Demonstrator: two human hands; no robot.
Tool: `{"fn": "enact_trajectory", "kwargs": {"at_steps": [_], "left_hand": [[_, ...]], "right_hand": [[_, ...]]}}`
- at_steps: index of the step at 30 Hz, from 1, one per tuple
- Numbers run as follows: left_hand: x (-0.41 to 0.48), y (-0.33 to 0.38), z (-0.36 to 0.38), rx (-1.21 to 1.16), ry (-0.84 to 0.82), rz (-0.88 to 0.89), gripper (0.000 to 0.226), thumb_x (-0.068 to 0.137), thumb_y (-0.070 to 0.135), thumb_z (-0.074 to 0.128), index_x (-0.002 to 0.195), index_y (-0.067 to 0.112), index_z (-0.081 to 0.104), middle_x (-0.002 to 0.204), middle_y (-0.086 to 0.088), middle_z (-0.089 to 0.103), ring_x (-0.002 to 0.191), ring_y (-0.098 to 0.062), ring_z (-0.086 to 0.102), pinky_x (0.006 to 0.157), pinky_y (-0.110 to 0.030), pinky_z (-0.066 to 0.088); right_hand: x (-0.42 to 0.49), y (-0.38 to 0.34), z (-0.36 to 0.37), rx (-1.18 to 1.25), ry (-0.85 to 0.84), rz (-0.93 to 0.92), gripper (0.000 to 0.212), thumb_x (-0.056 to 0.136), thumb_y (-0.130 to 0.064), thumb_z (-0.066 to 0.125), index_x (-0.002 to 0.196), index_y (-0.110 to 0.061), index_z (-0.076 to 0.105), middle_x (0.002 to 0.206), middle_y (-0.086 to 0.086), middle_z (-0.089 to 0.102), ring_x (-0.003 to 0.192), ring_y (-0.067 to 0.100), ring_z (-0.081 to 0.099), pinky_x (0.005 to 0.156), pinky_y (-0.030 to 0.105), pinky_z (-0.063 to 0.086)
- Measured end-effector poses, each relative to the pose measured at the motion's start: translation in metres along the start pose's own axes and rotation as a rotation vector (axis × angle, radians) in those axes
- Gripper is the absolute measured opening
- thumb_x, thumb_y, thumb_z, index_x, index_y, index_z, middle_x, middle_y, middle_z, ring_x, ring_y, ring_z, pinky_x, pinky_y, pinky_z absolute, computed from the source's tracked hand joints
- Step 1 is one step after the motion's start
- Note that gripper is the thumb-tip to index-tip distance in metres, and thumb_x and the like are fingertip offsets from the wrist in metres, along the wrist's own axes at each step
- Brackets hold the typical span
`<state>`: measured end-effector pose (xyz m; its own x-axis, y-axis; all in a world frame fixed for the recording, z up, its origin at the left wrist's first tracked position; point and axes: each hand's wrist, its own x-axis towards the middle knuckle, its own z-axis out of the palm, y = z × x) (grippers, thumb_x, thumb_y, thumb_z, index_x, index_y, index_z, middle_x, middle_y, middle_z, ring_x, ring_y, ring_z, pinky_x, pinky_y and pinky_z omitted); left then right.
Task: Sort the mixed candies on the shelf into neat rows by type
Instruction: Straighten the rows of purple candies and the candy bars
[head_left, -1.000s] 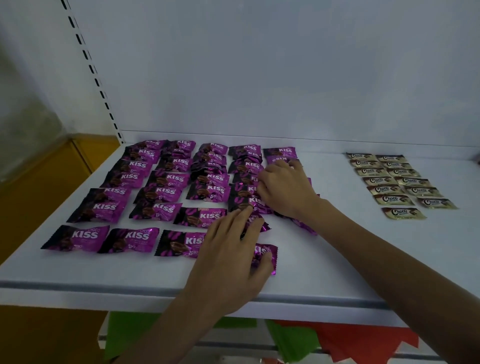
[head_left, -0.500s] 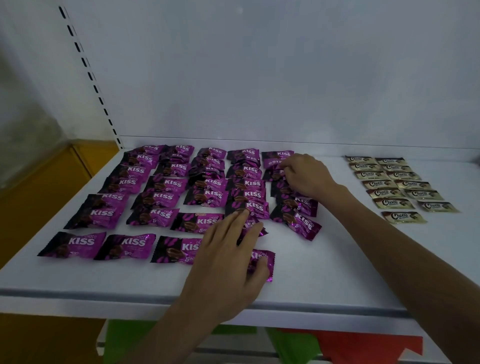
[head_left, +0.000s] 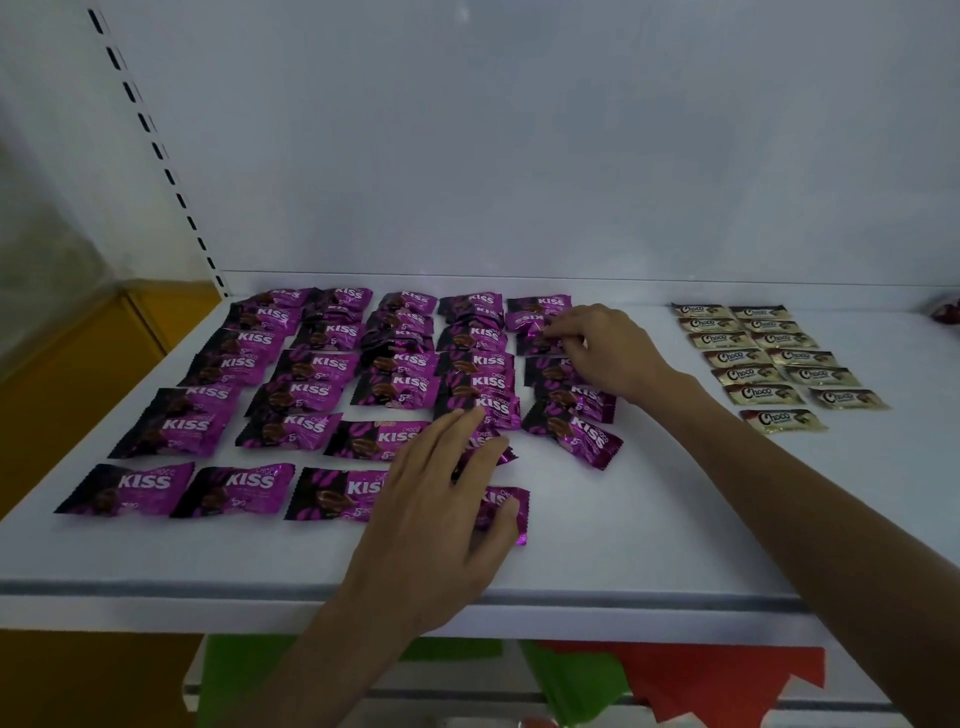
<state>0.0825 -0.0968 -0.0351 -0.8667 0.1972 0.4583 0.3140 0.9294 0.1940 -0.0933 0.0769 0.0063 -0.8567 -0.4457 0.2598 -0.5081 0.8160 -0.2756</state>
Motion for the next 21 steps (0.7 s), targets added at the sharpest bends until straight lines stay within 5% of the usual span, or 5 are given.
{"fn": "enact_trajectory", "kwargs": {"at_steps": [7,11,16,21], "left_hand": [[0.0,0.002,-0.005,-0.047,0.042,0.136,0.036,0.083,0.037,0.044,0.105,0.018,0.065,0.118,-0.003,0.059,0.112,-0.016,0.042,0.094,-0.034,0.039],[0.0,0.002,-0.005,-0.039,0.001,0.205,0.037,0.083,0.041,0.045,0.104,0.018,0.066,0.113,0.0,0.062,0.109,-0.015,0.043,0.093,-0.029,0.029],[-0.001,0.003,-0.004,-0.02,-0.025,0.168,0.039,0.082,0.042,0.043,0.104,0.018,0.065,0.113,-0.002,0.06,0.108,-0.015,0.041,0.091,-0.038,0.043],[-0.001,0.004,-0.006,-0.011,0.003,0.171,0.039,0.082,0.039,0.043,0.103,0.016,0.066,0.112,-0.003,0.061,0.107,-0.015,0.042,0.089,-0.036,0.044]], "right_hand": [[-0.029,0.003,-0.008,0.056,0.148,-0.006,0.027,0.087,-0.005,0.047,0.096,-0.012,0.071,0.103,0.008,0.065,0.096,0.025,0.058,0.079,0.035,0.046],[-0.044,-0.001,-0.005,-0.024,0.051,-0.041,0.032,0.09,-0.007,0.043,0.111,-0.015,0.066,0.117,0.006,0.06,0.107,0.023,0.054,0.082,0.033,0.044],[-0.044,-0.002,-0.004,-0.047,0.047,-0.024,0.036,0.09,-0.005,0.04,0.117,-0.013,0.062,0.127,0.007,0.057,0.116,0.025,0.05,0.09,0.037,0.044],[-0.064,-0.012,-0.007,-0.007,0.18,-0.056,0.026,0.089,-0.009,0.049,0.105,-0.013,0.069,0.107,0.009,0.064,0.099,0.026,0.056,0.075,0.031,0.041]]}}
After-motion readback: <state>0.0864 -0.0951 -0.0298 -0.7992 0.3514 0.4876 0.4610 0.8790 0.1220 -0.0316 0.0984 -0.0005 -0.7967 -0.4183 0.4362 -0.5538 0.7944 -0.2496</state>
